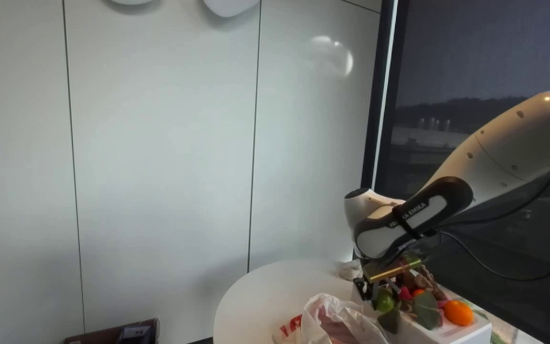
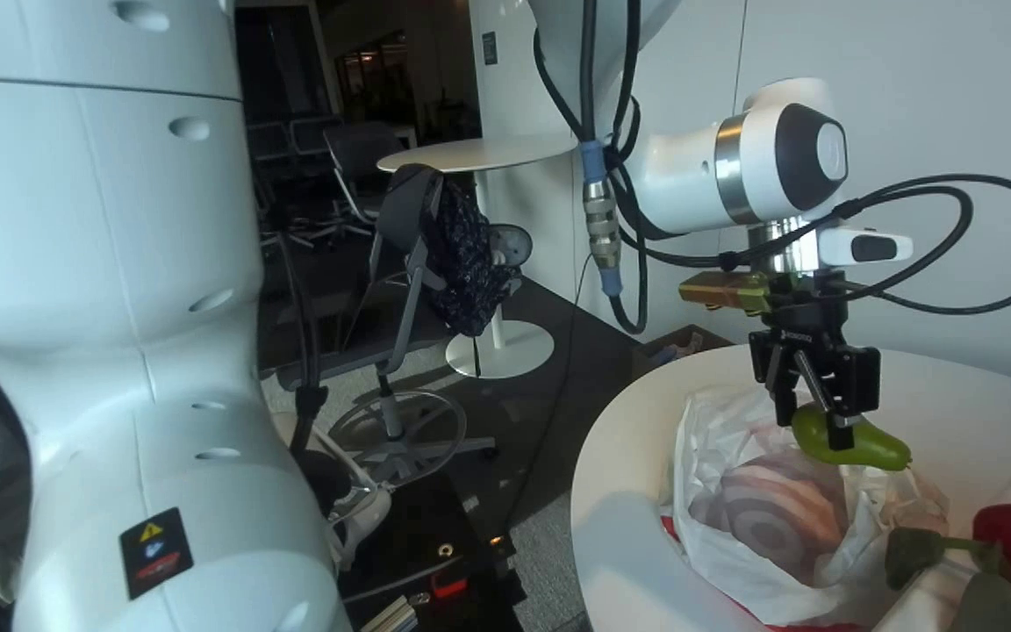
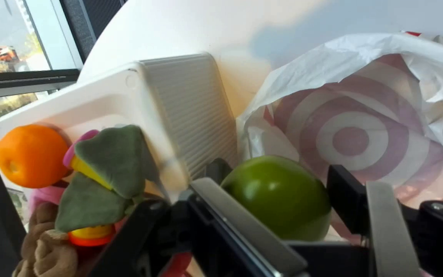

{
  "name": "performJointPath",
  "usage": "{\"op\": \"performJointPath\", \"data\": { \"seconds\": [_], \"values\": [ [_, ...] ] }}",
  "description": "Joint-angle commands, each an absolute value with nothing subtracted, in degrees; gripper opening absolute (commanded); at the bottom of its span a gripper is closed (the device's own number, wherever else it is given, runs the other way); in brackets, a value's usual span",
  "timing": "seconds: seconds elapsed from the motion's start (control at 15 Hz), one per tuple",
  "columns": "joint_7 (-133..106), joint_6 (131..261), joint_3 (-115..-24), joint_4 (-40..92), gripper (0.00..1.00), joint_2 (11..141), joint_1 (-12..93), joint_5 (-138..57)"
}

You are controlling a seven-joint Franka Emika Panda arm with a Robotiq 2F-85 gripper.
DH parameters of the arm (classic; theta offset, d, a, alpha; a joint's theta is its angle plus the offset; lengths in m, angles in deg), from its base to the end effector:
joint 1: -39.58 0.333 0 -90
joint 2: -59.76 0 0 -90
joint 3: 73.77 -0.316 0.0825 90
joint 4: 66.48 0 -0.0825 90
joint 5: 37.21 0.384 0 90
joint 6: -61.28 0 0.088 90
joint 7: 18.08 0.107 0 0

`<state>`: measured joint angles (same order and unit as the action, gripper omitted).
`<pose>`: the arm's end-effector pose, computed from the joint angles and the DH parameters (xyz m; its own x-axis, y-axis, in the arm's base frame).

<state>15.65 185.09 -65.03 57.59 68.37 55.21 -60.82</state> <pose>0.5378 0.0494 0.3179 0.9785 -0.2057 0.0158 -0.1969 -0.9083 0.3690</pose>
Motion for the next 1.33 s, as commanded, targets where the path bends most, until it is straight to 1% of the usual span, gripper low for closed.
{"op": "performJointPath", "data": {
  "seconds": [0.0,0.2,0.6,0.87,1.27],
  "values": [
    [20.7,187.1,-66.7,61.8,0.46,59.4,49.6,-69.8],
    [21.7,188.8,-67.2,61.3,0.46,59.4,44.7,-73.2],
    [21.8,202.2,-65.2,61.5,0.46,64.9,37.2,-77.0],
    [23.9,209.1,-63.1,60.5,0.46,69.0,35.2,-80.6],
    [27.9,213.7,-60.6,60.4,0.46,71.6,35.4,-84.4]
  ]
}}
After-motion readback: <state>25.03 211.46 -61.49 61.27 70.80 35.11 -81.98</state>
